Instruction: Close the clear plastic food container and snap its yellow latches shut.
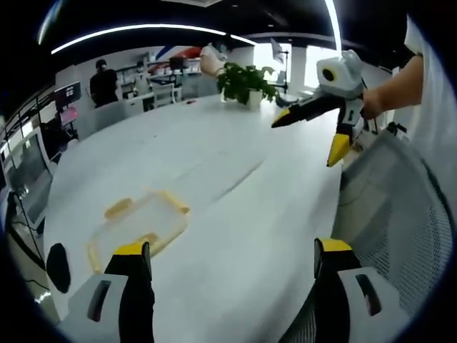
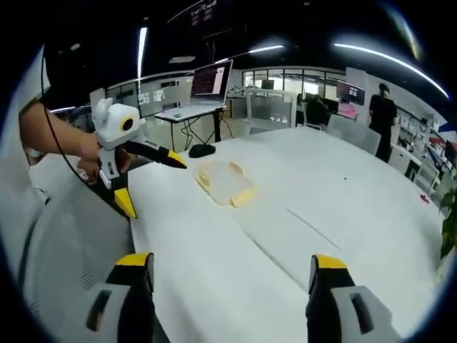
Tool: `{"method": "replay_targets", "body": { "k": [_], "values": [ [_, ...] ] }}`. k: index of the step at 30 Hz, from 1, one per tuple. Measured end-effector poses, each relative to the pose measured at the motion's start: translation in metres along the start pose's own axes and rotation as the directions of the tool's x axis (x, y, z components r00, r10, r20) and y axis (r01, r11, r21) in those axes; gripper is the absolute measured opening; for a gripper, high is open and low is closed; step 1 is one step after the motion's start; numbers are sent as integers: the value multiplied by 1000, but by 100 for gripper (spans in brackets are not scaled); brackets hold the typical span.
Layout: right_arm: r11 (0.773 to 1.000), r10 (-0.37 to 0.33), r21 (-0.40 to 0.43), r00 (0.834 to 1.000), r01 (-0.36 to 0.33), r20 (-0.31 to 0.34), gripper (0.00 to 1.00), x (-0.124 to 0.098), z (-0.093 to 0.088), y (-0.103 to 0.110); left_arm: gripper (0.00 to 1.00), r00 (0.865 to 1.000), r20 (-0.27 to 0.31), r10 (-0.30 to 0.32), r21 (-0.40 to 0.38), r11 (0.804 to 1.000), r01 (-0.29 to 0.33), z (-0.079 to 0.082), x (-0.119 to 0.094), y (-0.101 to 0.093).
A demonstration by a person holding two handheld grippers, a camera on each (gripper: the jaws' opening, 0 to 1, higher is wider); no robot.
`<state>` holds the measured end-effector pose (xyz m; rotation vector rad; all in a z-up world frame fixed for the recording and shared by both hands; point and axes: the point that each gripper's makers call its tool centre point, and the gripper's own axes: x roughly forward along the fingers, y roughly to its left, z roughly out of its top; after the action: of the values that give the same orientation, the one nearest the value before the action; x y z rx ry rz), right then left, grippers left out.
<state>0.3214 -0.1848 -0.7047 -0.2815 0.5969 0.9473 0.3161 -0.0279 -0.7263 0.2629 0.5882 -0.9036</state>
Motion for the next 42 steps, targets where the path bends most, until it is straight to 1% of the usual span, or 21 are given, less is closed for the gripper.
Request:
{"method": "replay_targets", "body": {
  "k": [5, 9, 13, 15, 18, 22, 26, 29, 34, 37, 42],
  "values": [
    [1000, 13, -12, 1000, -14, -15, 89, 7, 2, 0, 93, 1000, -4, -1, 7, 1000, 1, -2, -2, 8],
    [1000, 20, -9, 1000, -21, -16, 89, 12, 6, 0, 93, 999, -35, -9, 38, 999, 11, -10, -2, 13],
    [999, 29, -20, 999, -30, -20, 89, 18, 8, 2, 92, 999, -38, -9, 34, 999, 10, -11, -6, 21],
    [999, 49, -22, 999, -49, -13, 89, 20, 11, 6, 92, 999, -49, -8, 50, 999, 11, -14, -7, 25],
    [997, 58, -52, 998, -59, -29, 88, 25, 12, 9, 92, 998, -58, -7, 65, 998, 11, -16, -10, 32],
    [995, 64, -76, 997, -67, -39, 88, 30, 15, 9, 92, 997, -75, -11, 84, 996, 18, -19, -11, 39],
    [994, 76, -80, 996, -79, -42, 87, 36, 20, 9, 92, 996, -84, -17, 101, 995, 25, -21, -12, 46],
    [990, 87, -107, 994, -93, -59, 87, 42, 22, 10, 92, 995, -97, -22, 116, 993, 33, -24, -13, 50],
    [985, 99, -137, 992, -108, -72, 86, 50, 29, 9, 91, 992, -120, -29, 143, 989, 46, -29, -16, 59],
    [983, 101, -145, 992, -112, -77, 85, 54, 32, 8, 91, 992, -122, -37, 139, 989, 54, -31, -18, 65],
    [978, 117, -161, 989, -130, -88, 85, 63, 37, 8, 91, 989, -143, -40, 159, 985, 62, -34, -21, 78]
  ]
}}
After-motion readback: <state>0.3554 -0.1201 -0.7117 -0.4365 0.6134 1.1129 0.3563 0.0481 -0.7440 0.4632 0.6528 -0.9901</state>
